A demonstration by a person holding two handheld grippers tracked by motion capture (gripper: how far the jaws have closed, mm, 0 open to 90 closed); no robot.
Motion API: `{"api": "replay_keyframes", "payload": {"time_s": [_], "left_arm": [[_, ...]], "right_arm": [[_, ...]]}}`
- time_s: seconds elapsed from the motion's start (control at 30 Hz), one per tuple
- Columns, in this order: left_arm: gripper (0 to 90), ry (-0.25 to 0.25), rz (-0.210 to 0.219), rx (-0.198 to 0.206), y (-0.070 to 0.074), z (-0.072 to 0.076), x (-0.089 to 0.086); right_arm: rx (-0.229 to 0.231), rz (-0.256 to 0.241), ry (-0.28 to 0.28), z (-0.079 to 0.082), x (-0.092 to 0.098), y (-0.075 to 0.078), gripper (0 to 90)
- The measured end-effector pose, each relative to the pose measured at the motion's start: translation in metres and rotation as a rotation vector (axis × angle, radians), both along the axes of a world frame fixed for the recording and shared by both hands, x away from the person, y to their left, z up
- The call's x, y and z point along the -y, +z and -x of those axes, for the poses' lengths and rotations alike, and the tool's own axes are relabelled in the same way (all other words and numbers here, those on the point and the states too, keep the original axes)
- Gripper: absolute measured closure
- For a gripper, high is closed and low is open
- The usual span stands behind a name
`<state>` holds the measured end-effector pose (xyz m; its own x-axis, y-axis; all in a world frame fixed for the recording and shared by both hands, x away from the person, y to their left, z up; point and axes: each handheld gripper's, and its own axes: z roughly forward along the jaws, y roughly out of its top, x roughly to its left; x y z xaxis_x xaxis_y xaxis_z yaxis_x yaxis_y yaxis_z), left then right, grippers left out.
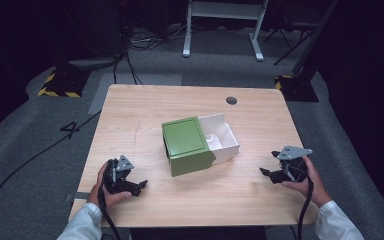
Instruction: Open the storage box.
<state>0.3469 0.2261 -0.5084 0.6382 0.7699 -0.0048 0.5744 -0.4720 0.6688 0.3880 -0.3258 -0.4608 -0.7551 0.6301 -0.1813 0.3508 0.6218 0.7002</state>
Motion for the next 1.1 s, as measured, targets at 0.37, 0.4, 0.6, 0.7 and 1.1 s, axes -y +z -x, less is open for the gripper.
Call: {"api": "replay_keyframes", "payload": {"time_s": [0.37, 0.4, 0.6, 0.7, 1.1], "left_arm": [[0.5, 0.0, 0.0, 0.0, 0.0, 0.0, 0.0], [0.5, 0.0, 0.0, -0.001, 0.0, 0.0, 0.0], [0.5, -0.001, 0.0, 0.0, 0.0, 0.0, 0.0], [0.4, -0.001, 0.0, 0.0, 0.0, 0.0, 0.0], [0.2, -0.011, 0.005, -0.004, 0.0, -0.001, 0.0]], "right_arm": [[-0.077, -0.033, -0.069, 0.019, 0.034, -0.03, 19.6], [-0.088, -0.042, -0.081, 0.021, 0.039, -0.034, 19.6], [-0.095, -0.108, -0.11, 0.028, 0.052, -0.042, 17.7], [-0.094, -0.145, -0.127, 0.03, 0.056, -0.046, 15.7], [-0.092, -0.151, -0.136, 0.03, 0.056, -0.047, 15.0]]}}
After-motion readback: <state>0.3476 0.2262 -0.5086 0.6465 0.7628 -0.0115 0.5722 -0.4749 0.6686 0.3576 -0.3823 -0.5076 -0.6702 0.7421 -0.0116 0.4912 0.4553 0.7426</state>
